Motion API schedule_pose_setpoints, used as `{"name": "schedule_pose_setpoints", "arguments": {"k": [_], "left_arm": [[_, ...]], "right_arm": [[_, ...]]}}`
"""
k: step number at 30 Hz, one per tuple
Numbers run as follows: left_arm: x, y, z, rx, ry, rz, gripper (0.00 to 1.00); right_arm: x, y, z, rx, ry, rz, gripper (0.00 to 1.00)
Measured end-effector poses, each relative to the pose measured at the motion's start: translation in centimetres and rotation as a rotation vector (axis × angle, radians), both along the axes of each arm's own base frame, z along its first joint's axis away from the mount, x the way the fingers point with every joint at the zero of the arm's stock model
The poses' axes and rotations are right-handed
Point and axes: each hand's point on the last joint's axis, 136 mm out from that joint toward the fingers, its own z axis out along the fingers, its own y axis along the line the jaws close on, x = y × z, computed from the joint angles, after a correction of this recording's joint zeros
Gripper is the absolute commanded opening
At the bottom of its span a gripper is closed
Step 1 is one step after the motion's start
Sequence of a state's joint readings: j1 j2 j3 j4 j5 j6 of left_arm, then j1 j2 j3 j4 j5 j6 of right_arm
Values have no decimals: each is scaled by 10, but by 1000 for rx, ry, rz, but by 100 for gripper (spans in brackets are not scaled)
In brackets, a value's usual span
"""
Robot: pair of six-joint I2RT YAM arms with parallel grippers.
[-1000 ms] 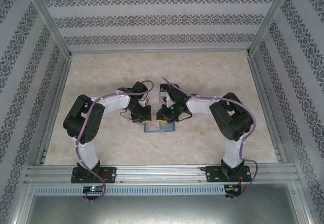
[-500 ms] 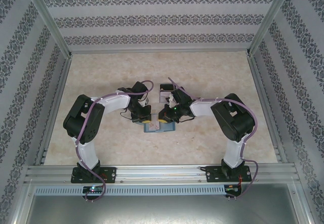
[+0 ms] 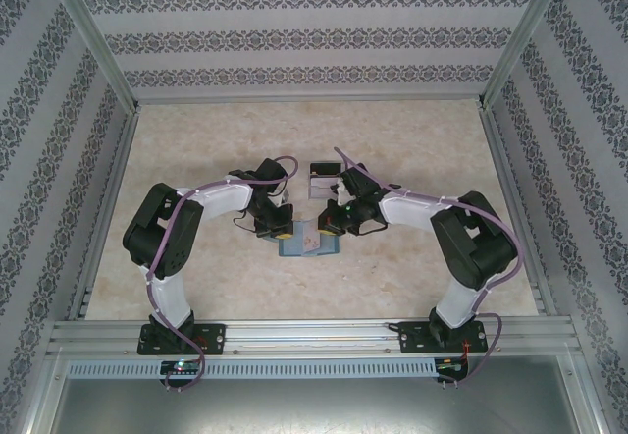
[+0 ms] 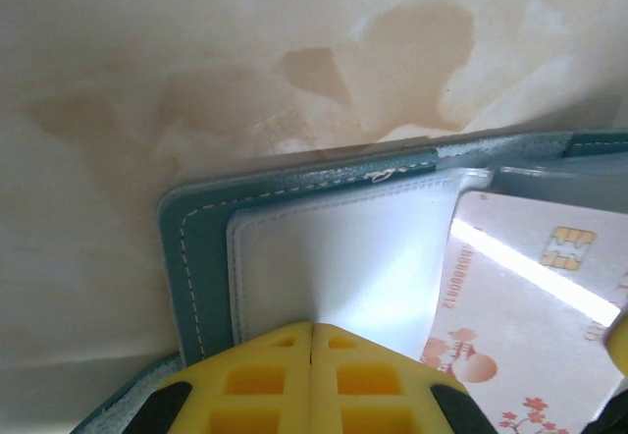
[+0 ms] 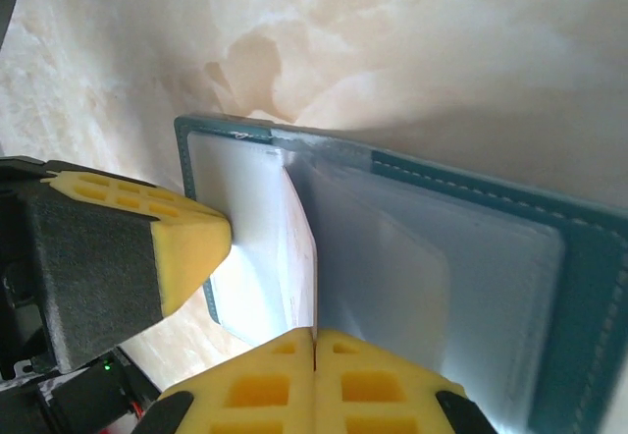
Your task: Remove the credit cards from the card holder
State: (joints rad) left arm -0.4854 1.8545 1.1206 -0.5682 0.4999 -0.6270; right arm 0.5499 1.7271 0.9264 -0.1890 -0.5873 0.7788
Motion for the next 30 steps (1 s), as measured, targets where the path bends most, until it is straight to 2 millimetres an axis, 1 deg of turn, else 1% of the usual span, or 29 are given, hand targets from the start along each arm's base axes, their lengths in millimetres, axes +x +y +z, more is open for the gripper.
{"name": "schedule_pose_setpoints", "arguments": {"k": [5, 11, 13, 16, 18, 21, 24, 28, 30], "left_arm": [[1, 4, 1, 22, -18, 0, 4], [-1, 15, 2, 76, -34, -1, 4], [-1, 19, 2, 92, -39, 1, 7], [0, 22, 3, 108, -46, 2, 15], [1, 23, 6, 109, -56, 4, 18], [4, 22, 13, 101, -81, 7, 19], [8, 21, 22, 90, -114, 11, 21], [19, 24, 32, 65, -173, 36, 23], [23, 29, 37, 56, -196, 54, 23]], "right_arm": [[0, -9, 16, -13, -39, -3, 0], [9, -18, 40, 6, -98, -19, 0], [14, -23, 49, 12, -125, -26, 0], [25, -33, 64, 14, -182, -30, 0], [31, -40, 73, 3, -235, -19, 0], [41, -50, 85, -42, -331, 35, 0], [50, -57, 99, -95, -435, 133, 0], [66, -58, 118, -178, -590, 340, 0], [74, -58, 122, -225, -657, 458, 0]]}}
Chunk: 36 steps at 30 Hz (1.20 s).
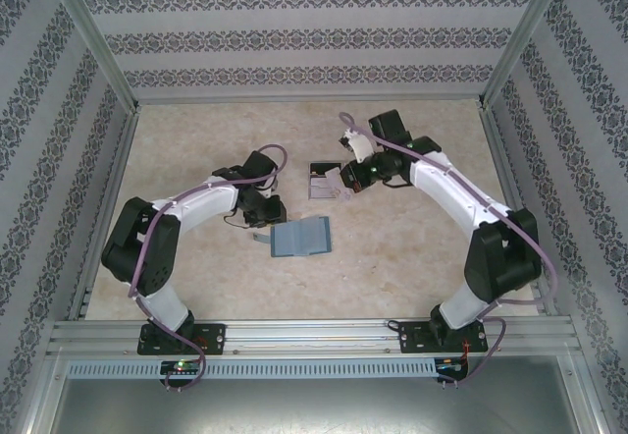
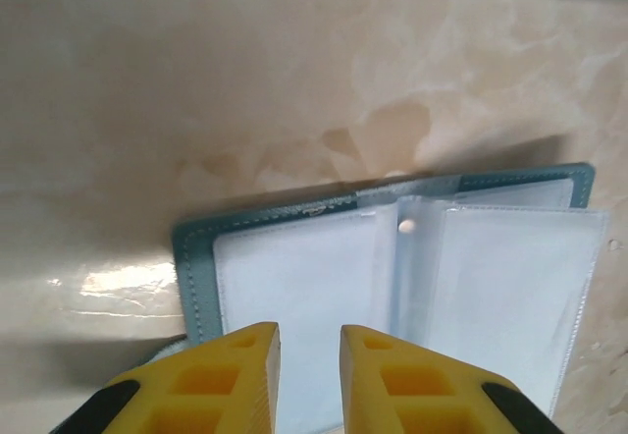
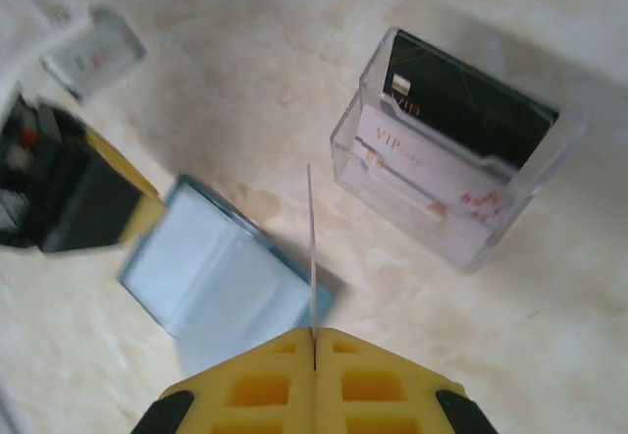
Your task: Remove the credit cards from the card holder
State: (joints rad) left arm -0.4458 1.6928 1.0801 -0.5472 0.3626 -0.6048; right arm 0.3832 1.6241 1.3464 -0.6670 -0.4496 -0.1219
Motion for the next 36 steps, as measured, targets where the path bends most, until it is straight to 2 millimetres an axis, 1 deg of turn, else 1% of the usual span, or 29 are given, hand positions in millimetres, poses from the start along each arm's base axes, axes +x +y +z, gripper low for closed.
{"name": "schedule_pose_setpoints", "arguments": {"k": [4, 9, 13, 16, 21, 25, 29, 36], "left_arm": [[7, 13, 3, -11, -29, 39, 24], [4, 25, -5, -6, -15, 69, 24], [-1, 31, -8, -1, -7, 78, 25], [-3, 34, -4, -6, -19, 87, 25], [-2, 38, 0, -14, -39, 97, 25], [-6, 41, -2, -13, -35, 101, 26], [-7, 43, -1, -14, -39, 106, 26], [-7, 44, 1, -17, -41, 112, 26]], "right_arm": [[13, -4, -2, -146, -94, 201, 0], [23, -7, -9, -299, -163, 430, 0], [29, -1, -14, -400, -193, 601, 0], [36, 5, -17, -444, -201, 697, 0], [41, 17, -25, -482, -194, 806, 0], [42, 25, -38, -499, -160, 863, 0], [44, 31, -48, -506, -134, 892, 0], [52, 33, -54, -525, -119, 896, 0]]}}
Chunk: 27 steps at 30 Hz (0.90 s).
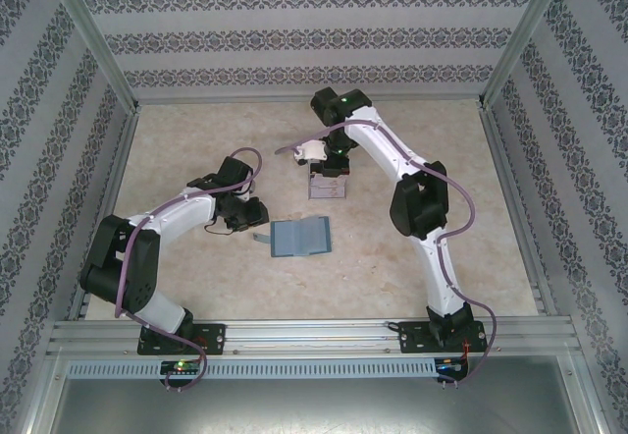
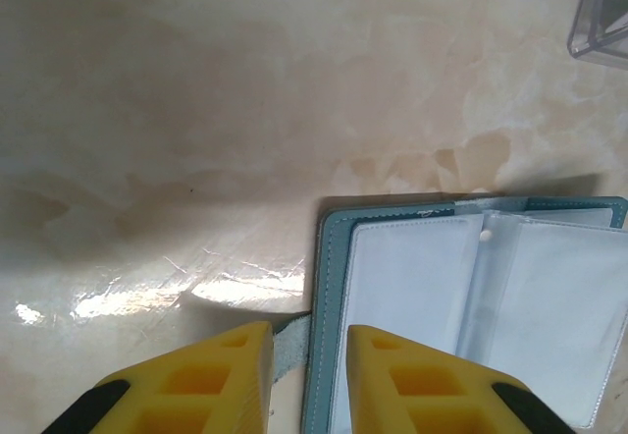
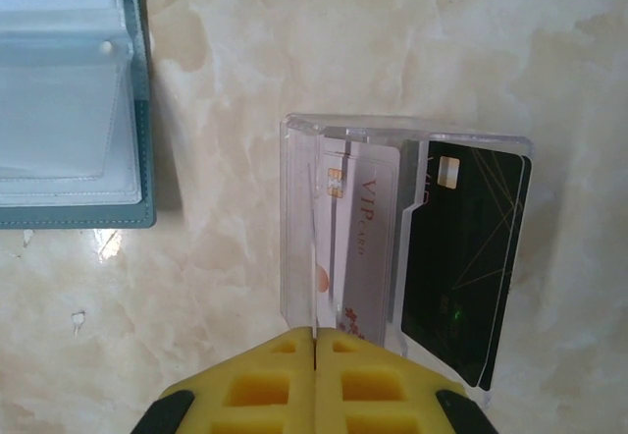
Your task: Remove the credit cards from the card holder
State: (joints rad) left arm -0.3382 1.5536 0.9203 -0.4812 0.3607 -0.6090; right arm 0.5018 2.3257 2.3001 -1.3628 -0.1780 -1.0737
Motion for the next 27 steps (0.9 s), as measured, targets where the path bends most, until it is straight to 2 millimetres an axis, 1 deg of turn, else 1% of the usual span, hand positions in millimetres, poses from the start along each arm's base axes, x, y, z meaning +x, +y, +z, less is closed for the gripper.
{"name": "schedule_pose_setpoints", "arguments": {"k": [9, 15, 18, 20, 23, 24, 26, 27], "left_arm": [[0, 0, 0, 0, 0, 0, 26], [0, 0, 0, 0, 0, 0, 26], [0, 0, 0, 0, 0, 0, 27], [0, 0, 0, 0, 0, 0, 27], [0, 0, 0, 0, 1, 0, 26], [0, 0, 0, 0, 1, 0, 27], [0, 0, 0, 0, 1, 0, 27], [-1, 0, -1, 0, 2, 0, 27]], "right_arm": [[10, 1, -3, -16, -16, -2, 0], [10, 1, -19, -36, 12, -1, 0], [7, 3, -26, -46, 31, 5, 0], [5, 2, -28, -50, 41, 6, 8], [4, 4, -28, -52, 41, 10, 6], [4, 4, -28, -52, 41, 10, 8], [5, 4, -28, -52, 39, 9, 18], [6, 4, -28, -53, 34, 10, 19]]}}
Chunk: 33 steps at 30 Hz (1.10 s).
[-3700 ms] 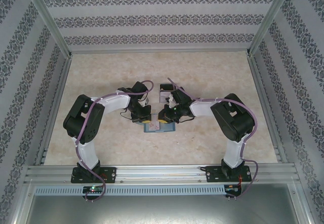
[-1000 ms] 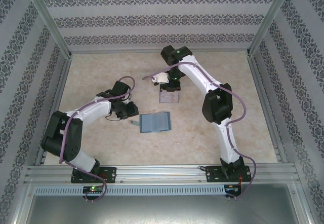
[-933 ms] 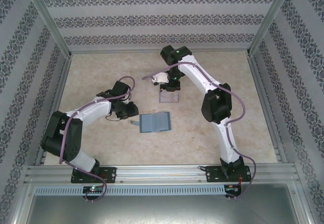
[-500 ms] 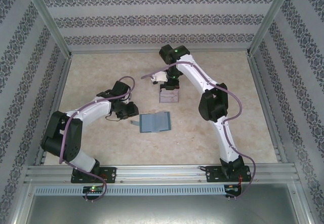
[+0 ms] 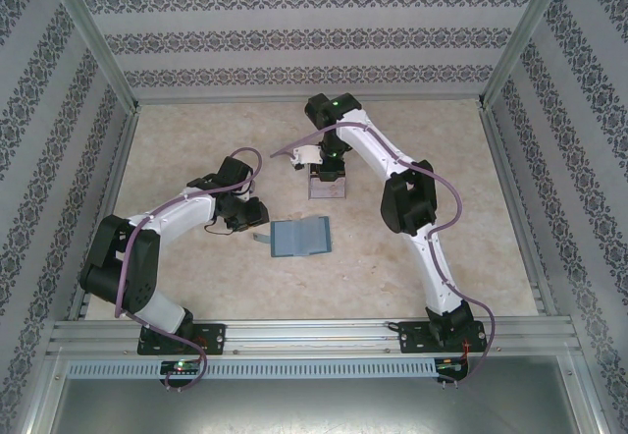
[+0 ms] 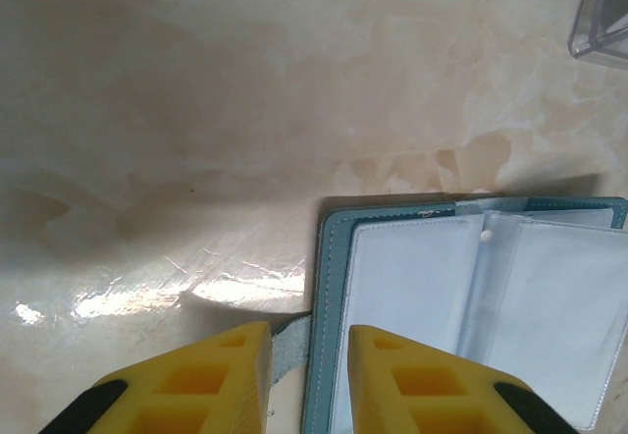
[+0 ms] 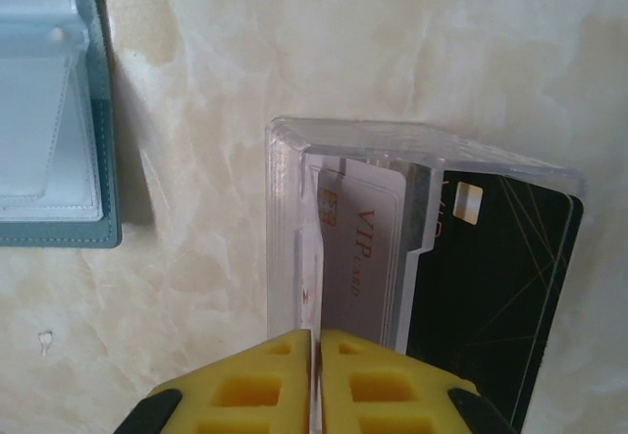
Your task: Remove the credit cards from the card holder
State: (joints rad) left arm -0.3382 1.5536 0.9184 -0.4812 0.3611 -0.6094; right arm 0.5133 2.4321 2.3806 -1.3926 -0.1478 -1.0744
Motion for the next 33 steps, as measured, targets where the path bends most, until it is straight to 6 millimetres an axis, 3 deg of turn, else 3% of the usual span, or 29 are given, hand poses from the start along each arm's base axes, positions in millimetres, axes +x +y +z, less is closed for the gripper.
{"name": "schedule_pose_setpoints", "arguments": {"k": [7, 11, 16, 19, 21, 23, 24, 28, 33], "left_arm": [[0, 0, 0, 0, -1, 0, 27], [2, -1, -4, 2, 6, 0, 28], [16, -2, -7, 13, -17, 1, 40], [36, 2, 0, 41, -79, 11, 54], [49, 9, 6, 75, -131, 22, 66], [62, 20, 11, 131, -186, 40, 92], [67, 27, 12, 163, -207, 49, 100], [81, 63, 15, 328, -267, 93, 100], [91, 113, 24, 533, -369, 159, 99]], "right_arm": [[7, 1, 2, 4, -32, -13, 22], [11, -3, 13, 29, -67, -61, 23], [11, -25, 39, 106, -145, -202, 39], [7, -51, 54, 175, -211, -328, 56], [5, -71, 62, 221, -253, -429, 75], [8, -93, 68, 279, -308, -546, 98], [10, -104, 69, 306, -332, -608, 98], [19, -154, 61, 406, -407, -868, 98], [13, -226, 19, 478, -471, -1232, 98]]}}
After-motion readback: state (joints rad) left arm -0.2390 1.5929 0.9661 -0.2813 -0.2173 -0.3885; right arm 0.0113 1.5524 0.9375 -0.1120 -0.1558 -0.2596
